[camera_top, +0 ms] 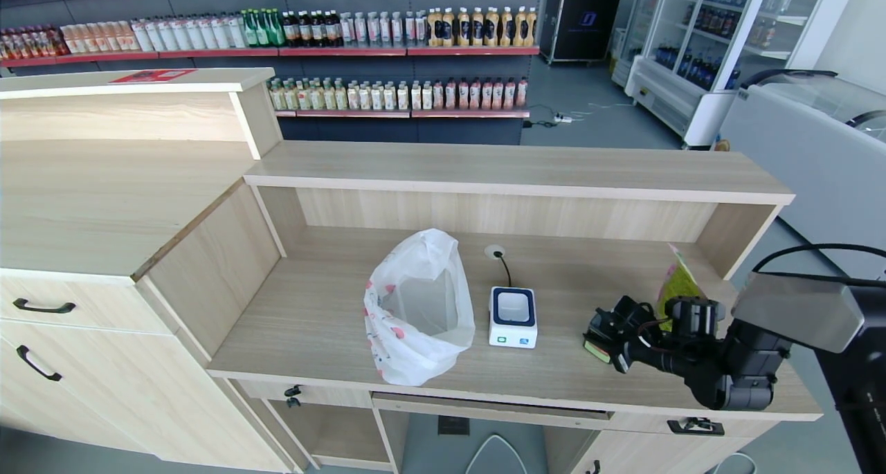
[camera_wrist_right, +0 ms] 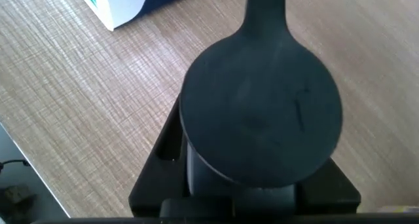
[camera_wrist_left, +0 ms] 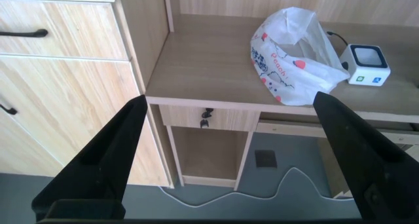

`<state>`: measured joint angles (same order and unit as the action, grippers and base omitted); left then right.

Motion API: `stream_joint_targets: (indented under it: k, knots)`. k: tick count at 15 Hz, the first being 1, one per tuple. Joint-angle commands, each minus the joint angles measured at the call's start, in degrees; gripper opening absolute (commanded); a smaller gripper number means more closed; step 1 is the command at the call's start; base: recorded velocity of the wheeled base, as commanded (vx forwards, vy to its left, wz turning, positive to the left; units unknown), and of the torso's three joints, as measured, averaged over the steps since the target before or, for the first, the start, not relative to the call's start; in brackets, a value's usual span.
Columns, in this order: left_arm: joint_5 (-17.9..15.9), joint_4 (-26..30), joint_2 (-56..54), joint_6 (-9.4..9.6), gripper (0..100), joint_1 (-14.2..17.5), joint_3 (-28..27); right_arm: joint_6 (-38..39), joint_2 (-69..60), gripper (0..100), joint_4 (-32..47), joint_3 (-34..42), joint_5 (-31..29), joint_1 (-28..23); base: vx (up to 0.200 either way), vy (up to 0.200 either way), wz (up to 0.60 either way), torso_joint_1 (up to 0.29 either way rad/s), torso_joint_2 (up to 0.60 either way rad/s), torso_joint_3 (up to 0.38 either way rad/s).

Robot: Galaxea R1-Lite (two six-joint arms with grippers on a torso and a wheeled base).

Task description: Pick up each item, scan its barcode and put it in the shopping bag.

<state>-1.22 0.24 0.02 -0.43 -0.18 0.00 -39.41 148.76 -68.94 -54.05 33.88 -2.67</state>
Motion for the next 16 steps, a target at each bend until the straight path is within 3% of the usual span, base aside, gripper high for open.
stream_joint_targets:
  k: [1, 4, 8, 11, 14, 16]
  knots:
    - [0.1, 0.0, 0.1, -0.01, 100, 0.0, 0.0, -0.8, -4.7, 0, -0.2, 4.1, 0.1, -1.0, 0.0, 0.0, 0.0, 0.0, 0.0, 0.0]
    - [0.0, 0.0, 0.1, -0.01, 100, 0.0, 0.0, -4.4, -15.2, 0, -0.8, 9.9, 0.1, -3.3, 0.0, 0.0, 0.0, 0.0, 0.0, 0.0]
    - [0.0, 0.0, 0.1, -0.01, 100, 0.0, 0.0, -21.6, -29.8, 0, -3.4, 17.7, 0.8, -5.9, 0.0, 0.0, 0.0, 0.0, 0.0, 0.0]
    - [0.0, 0.0, 0.1, -0.01, 100, 0.0, 0.0, -22.0, -42.7, 0, -4.9, 26.5, 2.1, -3.4, 0.0, 0.0, 0.0, 0.0, 0.0, 0.0]
    - [0.0, 0.0, 0.1, -0.01, 100, 0.0, 0.0, -22.6, -51.9, 0, -5.6, 29.1, 2.9, 0.9, 0.0, 0.0, 0.0, 0.0, 0.0, 0.0]
    - [0.0, 0.0, 0.1, -0.01, 100, 0.0, 0.0, -28.9, -60.1, 0, -4.5, 29.9, 2.9, 1.0, 0.0, 0.0, 0.0, 0.0, 0.0, 0.0]
